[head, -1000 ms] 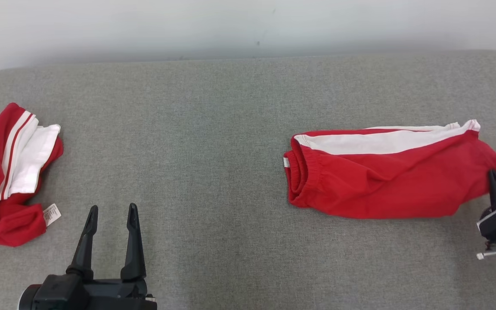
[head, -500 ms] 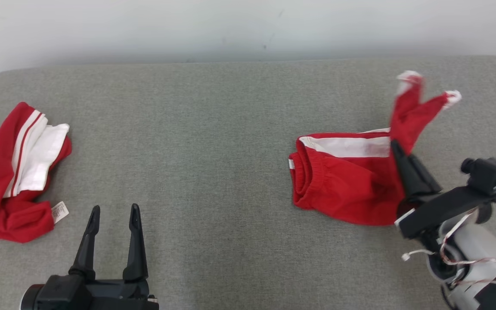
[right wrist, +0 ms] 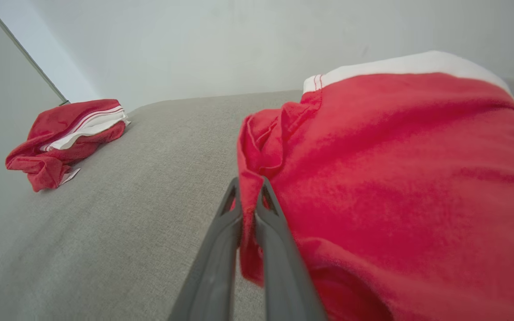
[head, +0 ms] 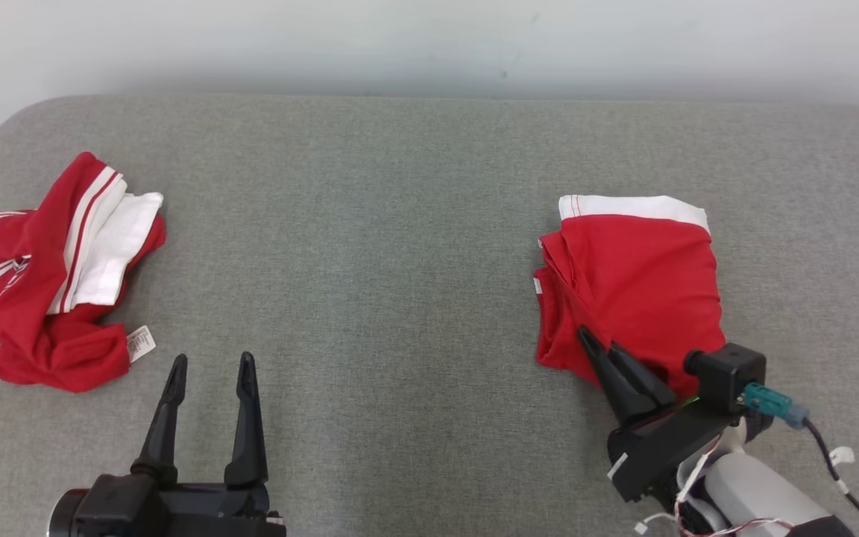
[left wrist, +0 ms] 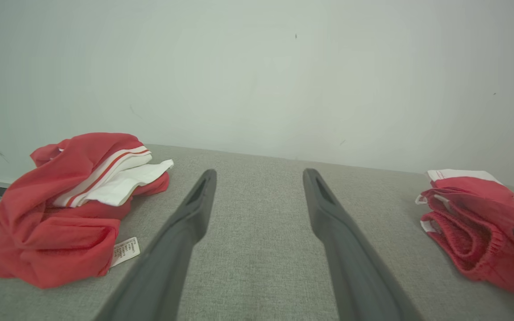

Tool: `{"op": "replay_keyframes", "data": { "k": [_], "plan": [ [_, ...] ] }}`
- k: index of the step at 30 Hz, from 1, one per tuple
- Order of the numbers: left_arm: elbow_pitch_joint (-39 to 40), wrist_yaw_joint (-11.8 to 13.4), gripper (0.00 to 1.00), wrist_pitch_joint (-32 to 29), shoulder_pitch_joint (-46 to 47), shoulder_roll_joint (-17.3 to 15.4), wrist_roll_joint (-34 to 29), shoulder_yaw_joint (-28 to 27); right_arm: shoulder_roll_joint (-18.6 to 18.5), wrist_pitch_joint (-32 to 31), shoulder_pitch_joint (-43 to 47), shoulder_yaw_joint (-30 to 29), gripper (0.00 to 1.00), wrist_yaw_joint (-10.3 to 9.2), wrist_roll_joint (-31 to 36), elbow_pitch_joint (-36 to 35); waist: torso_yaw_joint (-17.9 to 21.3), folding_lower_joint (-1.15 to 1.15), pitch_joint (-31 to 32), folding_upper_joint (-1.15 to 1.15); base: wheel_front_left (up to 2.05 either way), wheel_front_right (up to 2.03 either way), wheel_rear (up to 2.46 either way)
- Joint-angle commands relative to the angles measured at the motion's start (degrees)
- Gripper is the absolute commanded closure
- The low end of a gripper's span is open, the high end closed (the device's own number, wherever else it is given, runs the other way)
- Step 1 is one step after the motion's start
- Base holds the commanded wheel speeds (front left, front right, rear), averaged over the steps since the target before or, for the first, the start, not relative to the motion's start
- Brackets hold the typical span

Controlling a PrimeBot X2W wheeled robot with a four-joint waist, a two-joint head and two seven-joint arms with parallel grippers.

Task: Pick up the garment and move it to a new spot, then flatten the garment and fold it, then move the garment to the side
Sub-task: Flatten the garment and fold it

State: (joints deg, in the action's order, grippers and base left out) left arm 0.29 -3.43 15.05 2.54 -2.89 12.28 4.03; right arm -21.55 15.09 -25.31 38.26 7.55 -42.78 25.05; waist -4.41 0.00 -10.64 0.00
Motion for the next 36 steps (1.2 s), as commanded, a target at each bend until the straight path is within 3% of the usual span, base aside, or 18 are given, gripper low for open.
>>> {"op": "replay_keyframes", "data": {
  "k": [1, 7, 8, 9, 18, 27, 34, 35, 36],
  "plan": [
    [-0.03, 0.25, 0.0, 0.18, 0.46, 0.0, 0.25, 0.25, 0.77, 0.08, 0.81, -0.08, 1.0, -0.14, 0.74, 0.12, -0.37, 0.0, -0.21, 0.0, 0.0, 0.0, 0.0],
    [-0.43, 0.85, 0.0, 0.18, 0.96, 0.0, 0.8, 1.19, 3.38, 0.07, 3.22, -0.77, 1.0, -0.14, 6.95, 1.55, -0.21, 0.0, -0.18, 0.0, 0.0, 0.0, 0.0],
    [-0.54, 0.83, 0.0, 0.18, 1.01, 0.0, 0.83, 1.22, 3.67, 0.07, 3.11, -1.31, 0.35, -0.14, 8.14, 1.38, -0.04, 0.0, -0.11, 0.0, 0.0, 0.0, 0.0],
    [-0.66, 0.84, 0.0, 0.18, 0.98, -0.01, 0.88, 1.16, 3.94, 0.07, 3.27, -1.75, 0.0, -0.14, 8.89, 1.21, 0.14, 0.0, 0.02, 0.0, 0.0, 0.0, 0.0],
    [-1.42, 0.44, 0.0, 0.18, 0.16, 0.0, 0.41, 0.16, 3.93, 0.06, 6.85, -14.79, 0.0, -0.14, 10.38, -7.79, 2.03, 0.0, 1.23, 0.0, 0.0, 0.0, 0.0],
    [-1.82, -0.02, 0.0, 0.18, -0.65, 0.0, 0.0, 0.34, 3.52, 0.06, 9.78, -28.09, 0.0, -0.14, 14.09, -6.86, 1.91, 0.0, 2.67, 0.0, 0.0, 0.0, 0.0],
    [-2.18, -0.46, 0.0, 0.18, -1.59, 0.0, -1.05, 0.18, 4.64, 0.06, 12.53, -33.07, 0.0, -0.14, 17.21, -6.46, 1.65, 0.0, 3.69, 0.0, 0.0, 0.0, 0.0],
    [-2.22, -0.52, 0.0, 0.18, -1.49, 0.0, -1.14, 0.19, 4.73, 0.06, 12.63, -33.33, 0.82, -0.14, 17.49, -6.15, 1.54, 0.0, 3.77, 0.0, 0.0, 0.0, 0.0],
    [-2.24, -0.44, 0.0, 0.18, -1.42, 0.0, -1.19, 0.21, 4.75, 0.06, 12.6, -33.49, 1.0, -0.14, 17.76, -5.76, 1.36, 0.0, 3.8, 0.0, 0.0, 0.0, 0.0]
  ]
}}
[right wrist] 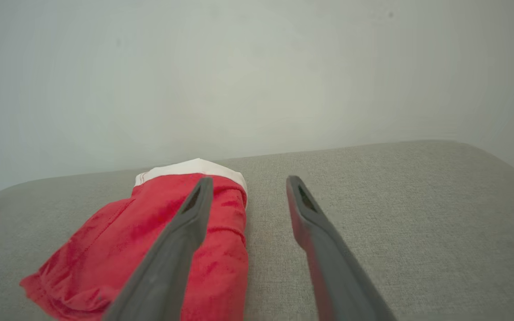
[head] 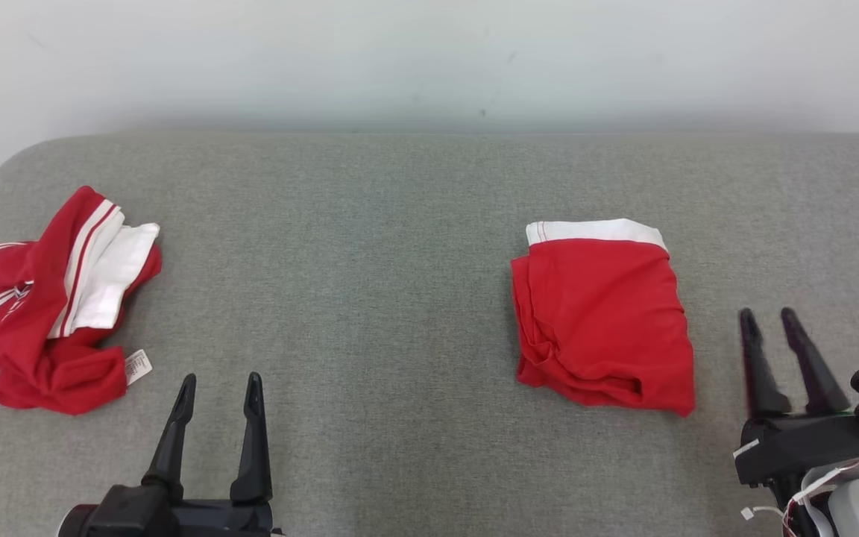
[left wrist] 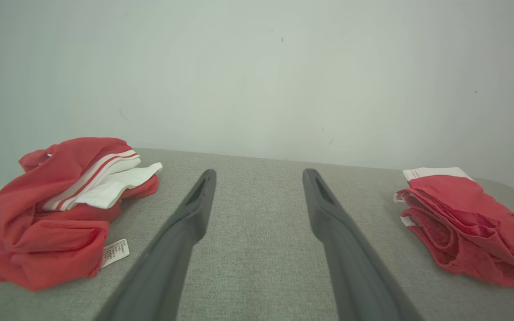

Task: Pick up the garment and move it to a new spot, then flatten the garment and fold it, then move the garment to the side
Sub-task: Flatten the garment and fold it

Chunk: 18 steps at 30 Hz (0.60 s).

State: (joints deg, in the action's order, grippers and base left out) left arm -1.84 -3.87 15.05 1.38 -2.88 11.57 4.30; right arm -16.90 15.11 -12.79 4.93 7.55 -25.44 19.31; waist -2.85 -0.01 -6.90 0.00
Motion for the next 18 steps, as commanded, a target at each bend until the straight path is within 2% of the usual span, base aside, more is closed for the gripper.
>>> {"op": "replay_keyframes", "data": {
  "k": [1, 9, 13, 18],
  "plan": [
    [-0.21, -0.08, 0.0, 0.18, -0.17, -0.01, -0.63, -0.03, 0.12, 0.04, 0.1, -0.2, 1.0, -0.14, 0.6, 0.69, -0.47, 0.01, 0.06, 0.0, 0.0, 0.0, 0.0],
    [-0.99, -0.69, 0.0, 0.18, 0.82, 0.0, -1.18, -0.32, 0.02, 0.04, -5.56, 4.82, 1.0, -0.14, 2.95, 10.68, -2.23, 0.01, -0.58, 0.0, 0.0, 0.0, 0.0],
    [-1.67, -1.12, 0.0, 0.18, 1.18, 0.0, -2.13, -0.54, 1.25, 0.05, -8.43, 7.42, 1.0, -0.14, 3.49, 15.91, -3.36, 0.01, -0.79, 0.0, 0.0, 0.0, 0.0],
    [-1.87, -1.32, 0.0, 0.18, 1.18, -0.01, -2.38, -0.92, 3.69, 0.04, -9.87, 10.33, 1.0, -0.14, 3.95, 18.87, -4.76, 0.01, -1.13, 0.0, 0.0, 0.0, 0.0]
  ]
}}
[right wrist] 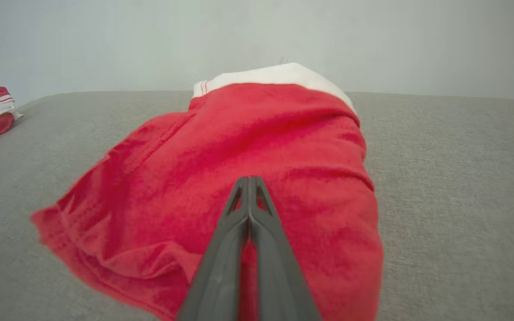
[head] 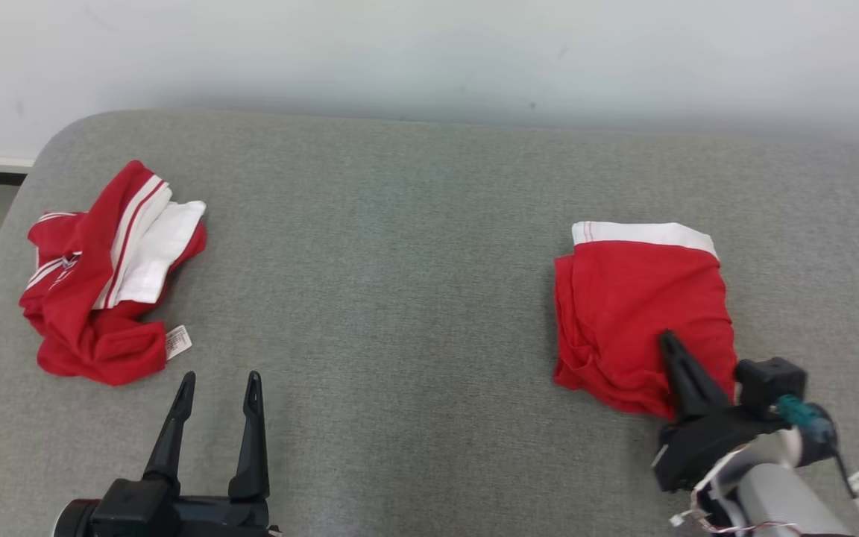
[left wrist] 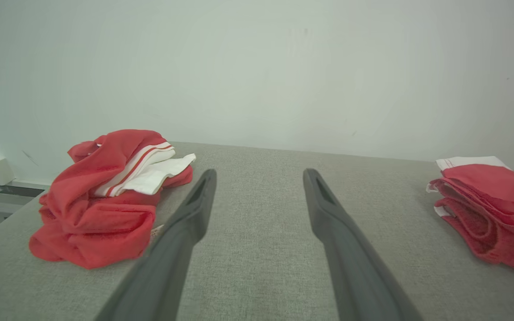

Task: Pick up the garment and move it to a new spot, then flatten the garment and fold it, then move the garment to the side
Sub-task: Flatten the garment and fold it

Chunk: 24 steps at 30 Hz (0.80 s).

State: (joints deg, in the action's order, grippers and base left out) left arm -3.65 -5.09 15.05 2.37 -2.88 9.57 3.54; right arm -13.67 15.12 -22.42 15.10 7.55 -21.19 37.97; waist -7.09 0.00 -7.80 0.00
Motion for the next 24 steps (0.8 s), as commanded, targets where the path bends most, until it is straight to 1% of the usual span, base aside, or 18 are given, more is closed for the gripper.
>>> {"op": "replay_keyframes", "data": {
  "k": [1, 6, 12, 15, 19, 20, 24],
  "plan": [
    [-0.05, -0.11, 0.0, 0.18, 0.14, 0.0, -0.41, -0.2, 1.08, 0.03, -0.49, 0.71, 1.0, -0.14, -0.21, 0.52, -0.73, 0.0, -0.33, 0.0, 0.0, 0.0, 0.0],
    [-0.2, -0.18, 0.0, 0.18, 0.25, -0.01, -0.44, -0.32, 4.62, 0.03, -1.04, 4.82, 1.0, -0.14, 0.44, 1.26, -2.01, 0.0, -0.63, 0.0, 0.0, 0.0, 0.0],
    [-0.04, 0.09, 0.0, 0.18, 0.19, 0.0, -0.52, -0.22, 7.04, 0.03, -1.8, 7.56, 1.0, -0.14, 0.23, -0.23, -2.38, 0.0, -0.68, 0.0, 0.0, 0.0, 0.0],
    [0.06, 0.3, 0.0, 0.18, 0.16, 0.0, -0.94, -0.56, 6.7, 0.04, -1.93, 7.04, 1.0, -0.14, 0.23, -2.34, -1.43, 0.0, -0.58, 0.0, 0.0, 0.0, 0.0],
    [-0.27, -0.09, 0.0, 0.18, 0.38, 0.0, -1.22, -1.34, 5.34, 0.04, -0.25, 4.39, 1.0, -0.14, 0.75, -6.92, 0.7, 0.0, 0.04, 0.0, 0.0, 0.0, 0.0],
    [-0.27, -0.09, 0.0, 0.18, 0.38, 0.0, -1.22, -1.34, 5.34, 0.04, -0.25, 4.39, 1.0, -0.14, 0.75, -6.92, 0.7, 0.0, 0.04, 0.0, 0.0, 0.0, 0.0],
    [-0.54, -0.31, 0.0, 0.18, 0.16, -0.01, -1.89, -1.97, 3.37, 0.03, 2.22, 1.25, 1.0, -0.14, 2.05, -12.54, 3.45, 0.0, 0.85, 0.0, 0.0, 0.0, 0.0]
  ]
}}
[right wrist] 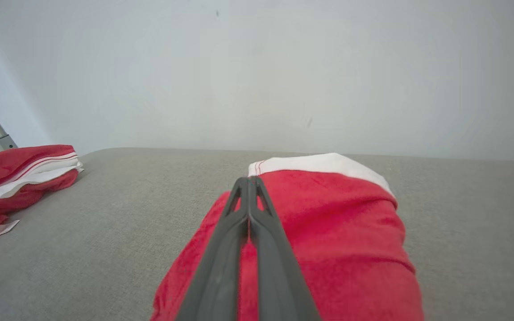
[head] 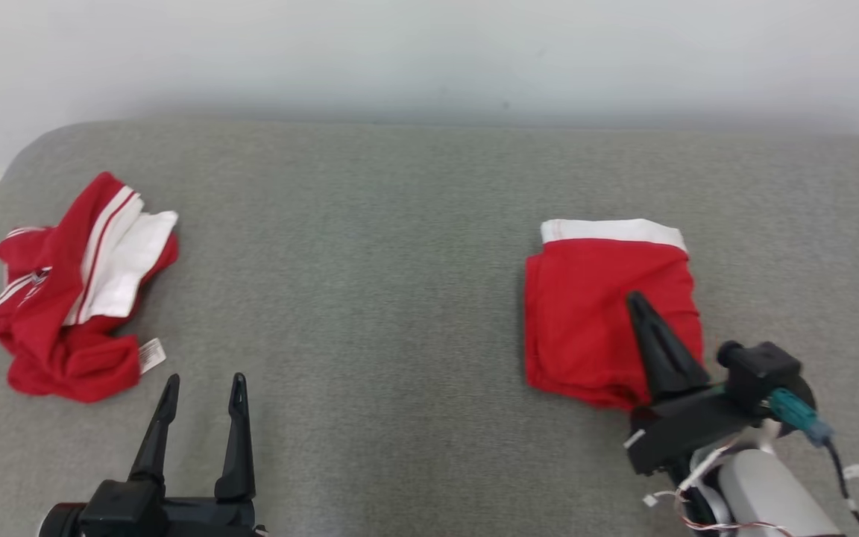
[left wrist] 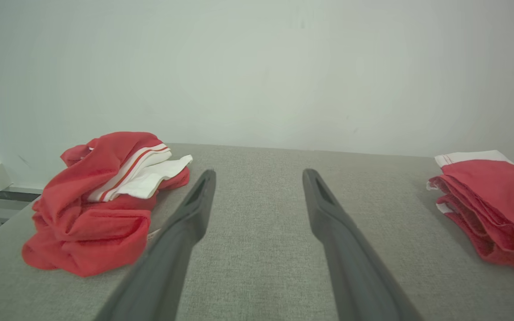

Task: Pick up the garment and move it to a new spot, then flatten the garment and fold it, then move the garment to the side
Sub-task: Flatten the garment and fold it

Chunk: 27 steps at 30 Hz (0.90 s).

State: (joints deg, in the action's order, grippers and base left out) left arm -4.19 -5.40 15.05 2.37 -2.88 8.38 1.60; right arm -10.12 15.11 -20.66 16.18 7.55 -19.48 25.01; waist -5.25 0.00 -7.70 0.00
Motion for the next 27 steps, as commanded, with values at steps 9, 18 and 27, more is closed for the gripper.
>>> {"op": "replay_keyframes", "data": {
  "k": [9, 18, 27],
  "plan": [
    [0.23, 0.08, 0.0, 0.18, -1.97, -0.03, -1.75, -1.16, -3.3, 0.05, 8.02, -6.31, 1.0, -0.14, 2.55, -8.09, 6.59, 0.0, 2.93, 0.0, 0.0, 0.0, 0.0],
    [0.8, 0.5, 0.0, 0.18, -5.4, -0.02, -2.67, -1.88, -1.5, 0.04, 16.72, -9.61, 0.83, -0.14, 3.68, -13.18, 8.31, 0.0, 5.21, 0.0, 0.0, 0.0, 0.0],
    [2.17, 1.74, 0.0, 0.18, -10.24, -0.02, -3.27, -2.77, 0.5, 0.04, 20.23, -8.84, 0.0, -0.14, 5.74, -14.3, 8.75, 0.0, 7.49, 0.0, 0.0, 0.0, 0.0]
  ]
}}
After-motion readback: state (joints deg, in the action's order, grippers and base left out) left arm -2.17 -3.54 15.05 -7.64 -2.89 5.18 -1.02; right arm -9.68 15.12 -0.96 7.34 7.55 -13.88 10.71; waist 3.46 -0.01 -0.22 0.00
